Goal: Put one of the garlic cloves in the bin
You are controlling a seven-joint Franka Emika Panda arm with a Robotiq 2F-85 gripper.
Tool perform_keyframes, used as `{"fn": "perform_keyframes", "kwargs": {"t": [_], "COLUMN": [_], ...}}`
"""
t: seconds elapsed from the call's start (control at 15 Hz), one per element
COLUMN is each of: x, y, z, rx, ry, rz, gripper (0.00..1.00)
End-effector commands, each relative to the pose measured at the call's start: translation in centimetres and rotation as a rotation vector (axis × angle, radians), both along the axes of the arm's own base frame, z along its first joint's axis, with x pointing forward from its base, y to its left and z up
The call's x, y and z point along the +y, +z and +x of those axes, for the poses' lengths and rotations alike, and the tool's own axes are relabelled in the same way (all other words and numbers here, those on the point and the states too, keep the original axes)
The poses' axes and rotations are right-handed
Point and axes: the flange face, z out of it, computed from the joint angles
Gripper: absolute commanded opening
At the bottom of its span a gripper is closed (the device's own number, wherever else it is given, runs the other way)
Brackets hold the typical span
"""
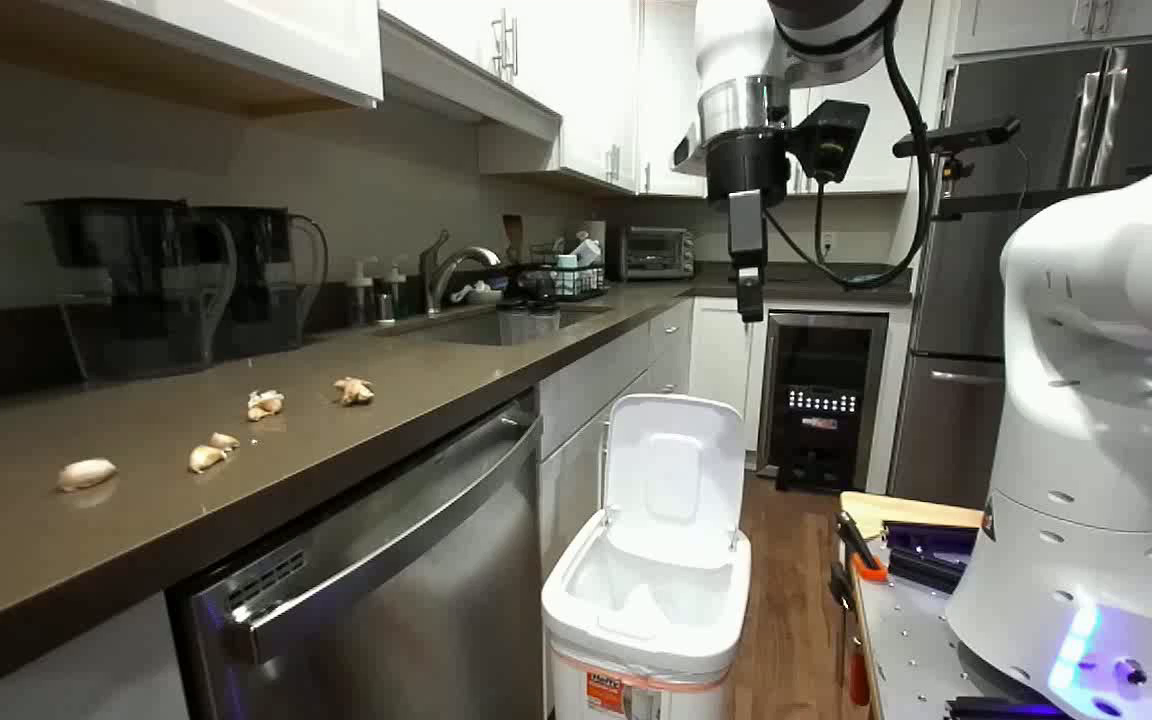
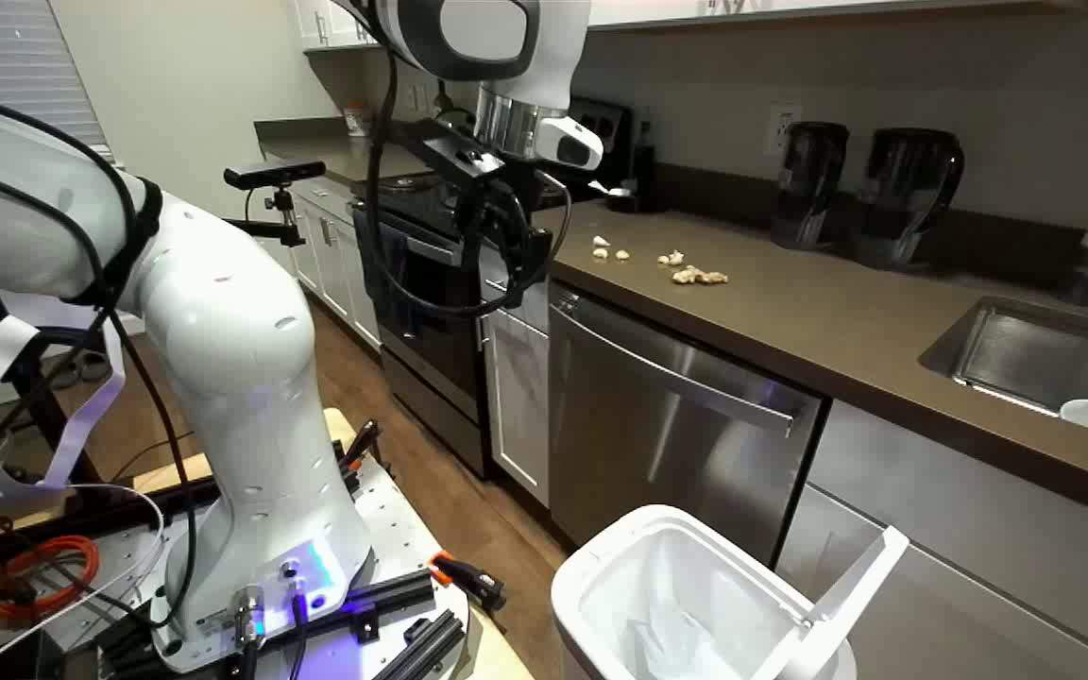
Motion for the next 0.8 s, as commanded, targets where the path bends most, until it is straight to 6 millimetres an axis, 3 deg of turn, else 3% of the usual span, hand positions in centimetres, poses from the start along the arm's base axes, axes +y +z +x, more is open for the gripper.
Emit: {"fn": "perform_keyframes", "kwargs": {"t": [0.0,0.4,0.73], "x": [0.0,0.0,2.0], "y": [0.0,0.0,2.1], "z": [0.0,0.0,4.6], "rx": [0.001,0.001,-0.010], "ry": [0.000,0.000,0.060], "rz": [0.000,0.000,-0.053], "gripper": [1.00,1.00,1.00]}}
